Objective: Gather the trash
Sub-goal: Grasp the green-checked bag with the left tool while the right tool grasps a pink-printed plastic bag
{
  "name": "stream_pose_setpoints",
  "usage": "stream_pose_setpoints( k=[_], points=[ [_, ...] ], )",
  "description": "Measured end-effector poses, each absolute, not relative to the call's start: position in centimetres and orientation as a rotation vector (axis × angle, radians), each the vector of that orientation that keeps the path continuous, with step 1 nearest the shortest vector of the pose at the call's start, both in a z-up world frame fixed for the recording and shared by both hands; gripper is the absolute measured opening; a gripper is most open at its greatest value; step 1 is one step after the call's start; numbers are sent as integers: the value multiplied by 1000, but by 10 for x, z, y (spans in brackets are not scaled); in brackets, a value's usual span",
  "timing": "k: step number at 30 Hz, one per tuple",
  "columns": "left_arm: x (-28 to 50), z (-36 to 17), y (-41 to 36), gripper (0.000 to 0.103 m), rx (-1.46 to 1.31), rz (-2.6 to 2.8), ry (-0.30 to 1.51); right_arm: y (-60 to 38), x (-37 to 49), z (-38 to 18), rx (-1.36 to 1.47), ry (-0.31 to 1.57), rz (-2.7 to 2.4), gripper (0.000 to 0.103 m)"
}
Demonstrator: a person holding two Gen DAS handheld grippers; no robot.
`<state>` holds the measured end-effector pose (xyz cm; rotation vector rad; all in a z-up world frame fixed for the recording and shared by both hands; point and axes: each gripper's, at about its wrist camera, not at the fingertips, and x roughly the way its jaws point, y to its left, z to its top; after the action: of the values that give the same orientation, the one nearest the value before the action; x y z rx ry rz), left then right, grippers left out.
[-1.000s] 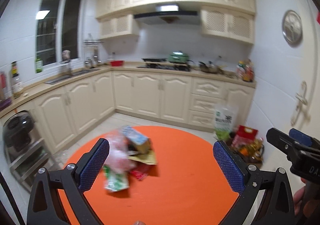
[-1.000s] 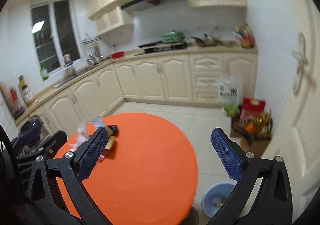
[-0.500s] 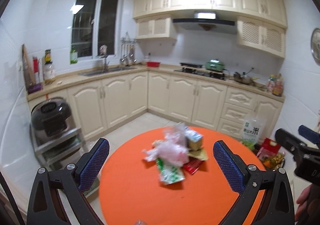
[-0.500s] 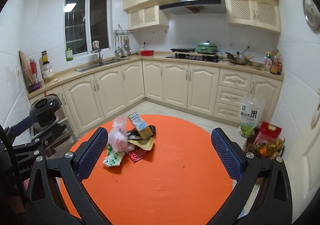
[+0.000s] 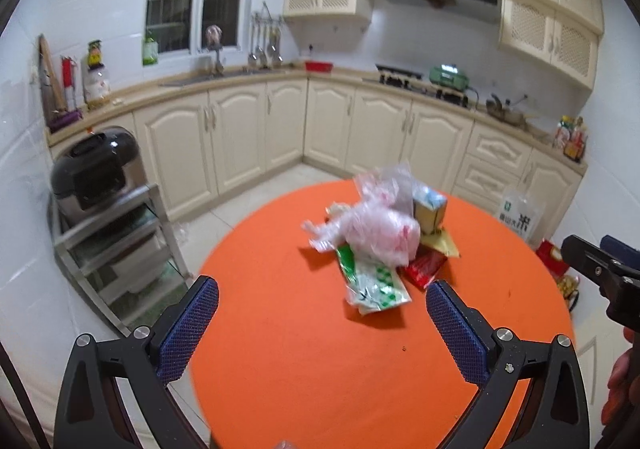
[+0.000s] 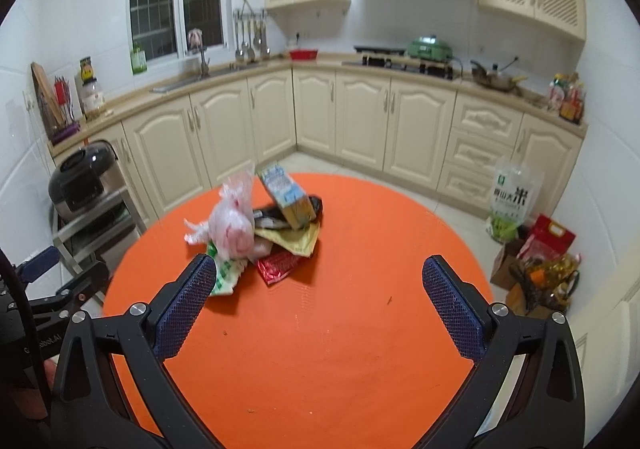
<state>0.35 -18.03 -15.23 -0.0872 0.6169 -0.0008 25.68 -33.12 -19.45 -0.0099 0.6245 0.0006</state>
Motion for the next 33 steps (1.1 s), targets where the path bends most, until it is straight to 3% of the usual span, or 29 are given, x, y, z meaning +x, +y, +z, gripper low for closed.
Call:
stream_pose_setpoints(
  k=[17, 19, 20, 21, 22, 24, 33],
  points=[
    [245, -188, -199, 102, -18, -57, 849, -365, 329, -257, 70, 798, 56, 103],
    [271, -195, -196, 95, -10, -53, 875, -368, 335, -260, 85, 806, 66, 103],
    [285, -199, -195, 85, -13, -54, 890, -369, 338, -262, 91, 809, 67, 103],
    [296, -200, -192, 79, -27, -62, 904, -370, 342, -263, 93, 813, 68, 103],
    [302, -199, -189, 79, -30, -61, 892, -369, 344, -264, 94, 816, 69, 103],
    [318, -198, -184, 63, -45, -77, 883, -366, 350, -266, 94, 823, 77, 103],
    [368, -199, -150, 60, -129, -138, 866, -330, 376, -271, 84, 822, 202, 103]
  ],
)
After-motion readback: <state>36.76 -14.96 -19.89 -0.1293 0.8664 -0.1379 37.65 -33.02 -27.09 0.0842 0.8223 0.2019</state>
